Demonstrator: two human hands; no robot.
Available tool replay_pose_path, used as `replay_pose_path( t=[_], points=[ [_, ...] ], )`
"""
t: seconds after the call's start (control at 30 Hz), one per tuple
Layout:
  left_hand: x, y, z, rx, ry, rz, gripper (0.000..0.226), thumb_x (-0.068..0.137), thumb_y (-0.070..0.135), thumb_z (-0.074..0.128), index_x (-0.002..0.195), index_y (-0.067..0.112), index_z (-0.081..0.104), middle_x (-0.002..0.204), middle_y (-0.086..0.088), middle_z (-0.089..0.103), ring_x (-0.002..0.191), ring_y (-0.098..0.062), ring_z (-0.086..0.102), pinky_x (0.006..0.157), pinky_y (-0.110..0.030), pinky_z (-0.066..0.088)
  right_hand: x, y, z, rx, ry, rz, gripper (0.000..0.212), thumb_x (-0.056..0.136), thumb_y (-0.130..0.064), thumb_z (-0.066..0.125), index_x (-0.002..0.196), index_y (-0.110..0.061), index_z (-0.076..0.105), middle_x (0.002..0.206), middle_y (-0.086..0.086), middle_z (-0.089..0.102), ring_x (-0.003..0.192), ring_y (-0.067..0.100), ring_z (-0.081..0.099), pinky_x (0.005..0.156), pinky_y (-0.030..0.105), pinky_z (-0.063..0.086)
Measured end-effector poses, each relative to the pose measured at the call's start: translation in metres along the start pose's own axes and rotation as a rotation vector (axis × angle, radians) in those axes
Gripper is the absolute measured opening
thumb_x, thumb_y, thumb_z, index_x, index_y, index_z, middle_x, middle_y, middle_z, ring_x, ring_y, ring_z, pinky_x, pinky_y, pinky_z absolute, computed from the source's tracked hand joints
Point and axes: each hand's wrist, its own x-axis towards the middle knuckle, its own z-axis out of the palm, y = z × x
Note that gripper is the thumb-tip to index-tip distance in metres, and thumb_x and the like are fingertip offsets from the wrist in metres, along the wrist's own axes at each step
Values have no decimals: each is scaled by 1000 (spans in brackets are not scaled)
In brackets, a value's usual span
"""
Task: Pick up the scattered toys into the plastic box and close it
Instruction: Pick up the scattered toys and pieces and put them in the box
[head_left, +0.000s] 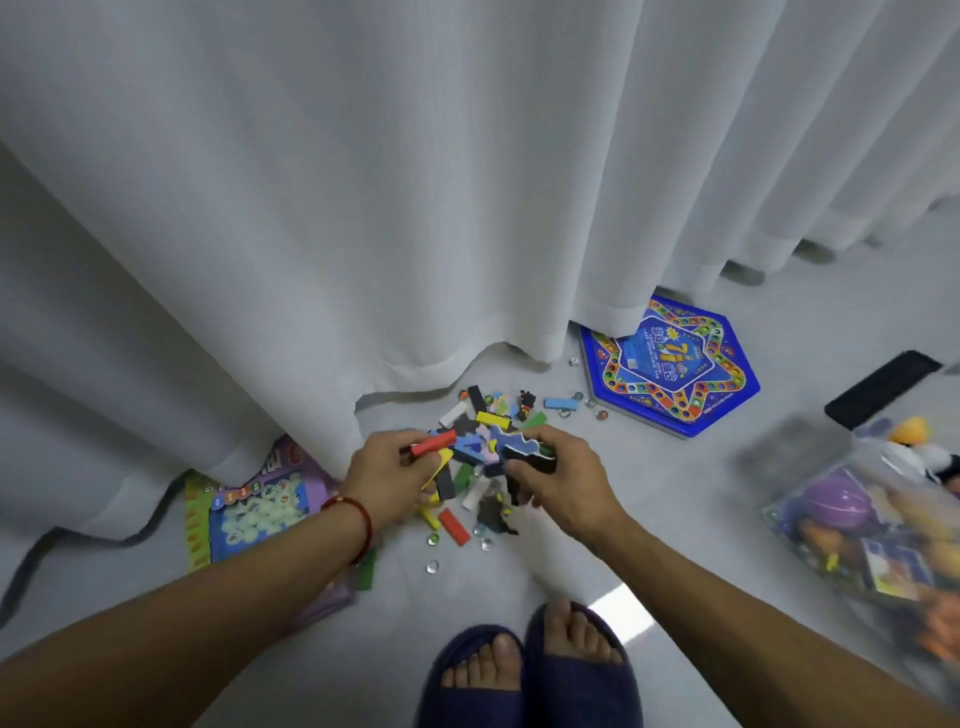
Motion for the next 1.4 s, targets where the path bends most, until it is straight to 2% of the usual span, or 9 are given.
replay_pose_path(
  t=[0.13, 0.37, 0.57, 0.7, 0.8, 0.97, 1.13, 1.27, 1.4],
  points=[
    [-20, 90, 17, 177, -237, 250, 5, 84, 32, 65, 83, 27, 67, 63, 6, 60, 60, -19, 61, 64, -40, 58, -52, -15, -82, 75, 142, 44, 18, 88, -14, 74, 99, -26, 67, 76, 9, 73, 57, 19, 66, 55, 27, 55],
    [-82, 263, 150, -297, -592, 143, 6, 89, 2, 62, 83, 4, 60, 79, -10, 54, 56, -24, 63, 70, -38, 61, -142, -10, -254, 364, 815, 178, 18, 88, 0, 63, 106, 0, 66, 76, 18, 65, 55, 21, 56, 50, 30, 50],
    [-117, 362, 235, -360, -760, 15, 11, 91, 3, 56, 102, 4, 55, 98, -14, 58, 90, -29, 64, 69, -35, 61, -201, -9, -339, 599, 795, 298, 33, 100, -1, 54, 132, 2, 48, 122, 5, 50, 98, 22, 59, 55, 9, 50],
    [-109, 355, 238, -159, -813, 6, 47, 90, 19, 62, 133, 9, 45, 137, -23, 45, 113, -32, 60, 66, -36, 59, -205, 5, -351, 505, 847, 329, 30, 97, -4, 55, 127, -3, 55, 128, 21, 53, 100, 34, 66, 81, 38, 57],
    [-107, 333, 238, -54, -773, 80, 46, 86, 18, 62, 130, 11, 53, 130, -25, 50, 86, -21, 54, 77, -39, 58, -209, 8, -333, 284, 793, 245, 30, 95, -10, 57, 124, -11, 63, 113, 14, 65, 93, 31, 70, 91, 53, 56],
    [-122, 293, 235, 187, -657, 449, 23, 83, 14, 61, 104, 19, 67, 96, 1, 64, 91, -19, 61, 80, -33, 56, -231, 24, -281, -217, 596, 79, 20, 91, -20, 55, 100, -25, 72, 94, -8, 73, 79, 14, 70, 68, 35, 59],
    [-125, 230, 234, 433, -673, 546, 18, 81, 17, 64, 97, 22, 69, 96, 0, 68, 87, -17, 63, 77, -25, 51, -237, 156, -227, -663, 279, 414, 31, 92, -22, 55, 121, -24, 65, 125, 1, 66, 107, 20, 63, 91, 35, 52],
    [-122, 189, 234, 469, -673, 502, 34, 82, 10, 62, 113, 24, 65, 109, -2, 62, 95, -17, 59, 80, -22, 45, -244, 244, -211, -705, 300, 661, 48, 90, -14, 50, 136, -26, 50, 141, 6, 45, 131, 31, 43, 97, 43, 48],
    [-110, 174, 230, 550, -717, 517, 38, 86, 11, 61, 120, 26, 61, 115, -1, 60, 102, -18, 58, 82, -23, 44, -240, 265, -191, -739, 473, 640, 35, 92, -9, 53, 126, -18, 52, 128, 11, 47, 120, 34, 44, 82, 43, 49]
  ],
)
